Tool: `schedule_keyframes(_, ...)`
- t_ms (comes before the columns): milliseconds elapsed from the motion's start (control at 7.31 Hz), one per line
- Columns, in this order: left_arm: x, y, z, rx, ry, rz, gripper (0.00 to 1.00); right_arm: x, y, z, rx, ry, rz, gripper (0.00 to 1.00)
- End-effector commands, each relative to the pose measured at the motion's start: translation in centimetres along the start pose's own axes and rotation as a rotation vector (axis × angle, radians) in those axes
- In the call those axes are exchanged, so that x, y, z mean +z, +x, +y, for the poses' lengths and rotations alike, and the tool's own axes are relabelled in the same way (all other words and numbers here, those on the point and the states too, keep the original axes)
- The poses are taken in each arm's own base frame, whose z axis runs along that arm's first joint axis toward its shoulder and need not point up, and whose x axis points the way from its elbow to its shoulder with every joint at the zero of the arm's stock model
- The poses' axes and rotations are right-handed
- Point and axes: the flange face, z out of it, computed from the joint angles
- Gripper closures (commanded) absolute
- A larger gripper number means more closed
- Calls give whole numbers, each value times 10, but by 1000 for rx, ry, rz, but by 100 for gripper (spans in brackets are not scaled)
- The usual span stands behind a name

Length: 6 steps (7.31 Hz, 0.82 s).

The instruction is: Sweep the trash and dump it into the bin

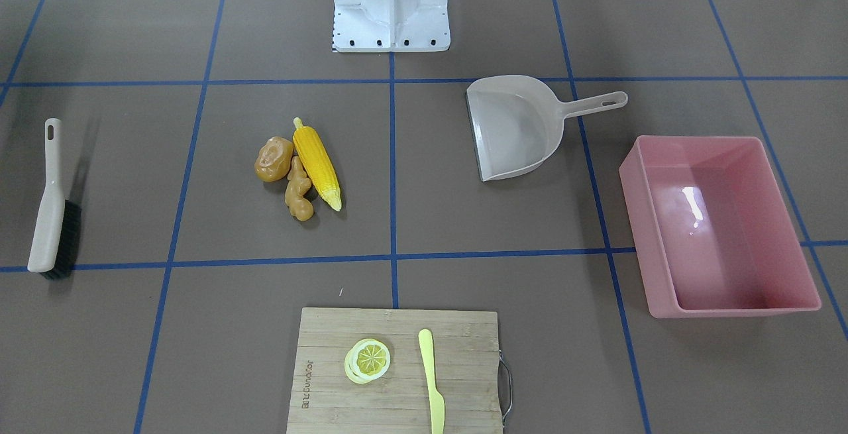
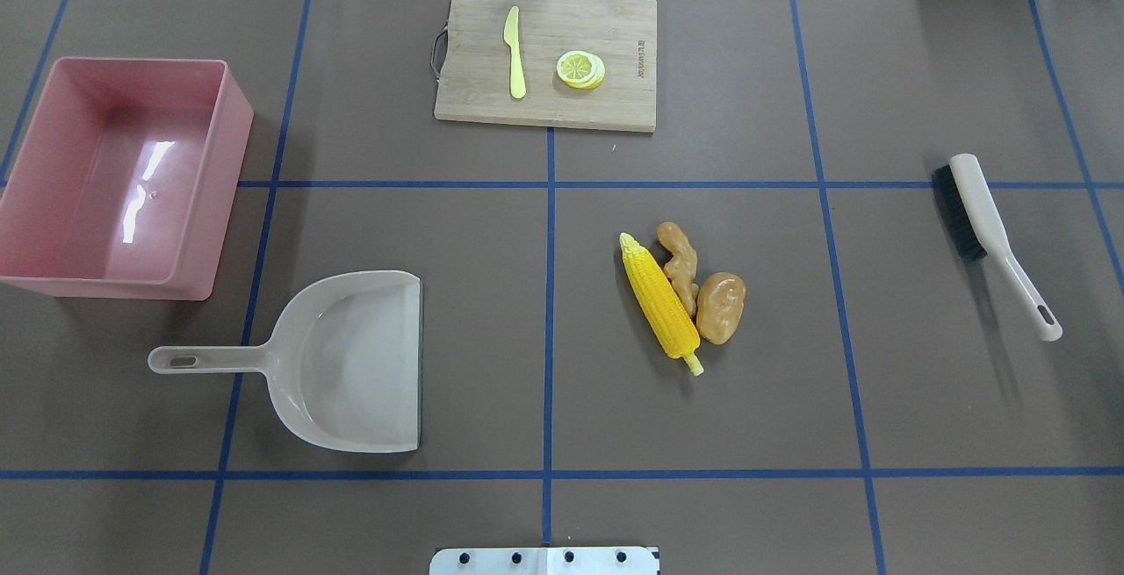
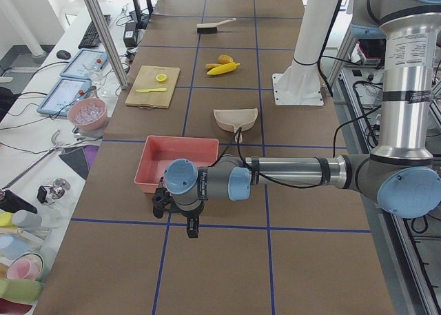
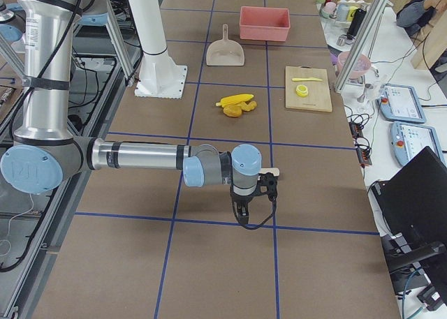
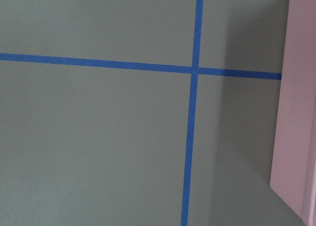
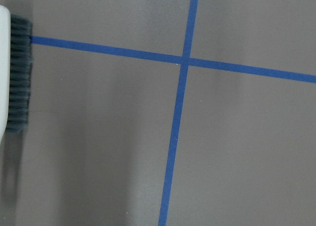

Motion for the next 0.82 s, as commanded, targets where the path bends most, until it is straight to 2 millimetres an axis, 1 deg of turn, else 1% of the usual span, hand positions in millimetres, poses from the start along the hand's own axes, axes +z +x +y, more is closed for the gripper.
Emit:
schedule_keyframes(0, 0, 0, 0, 1, 0, -2, 1, 0, 0, 1, -3, 2, -2, 0)
schedule_keyframes(684, -3, 1, 1, 0, 4, 0, 1, 1, 2, 6, -3, 0, 6, 0)
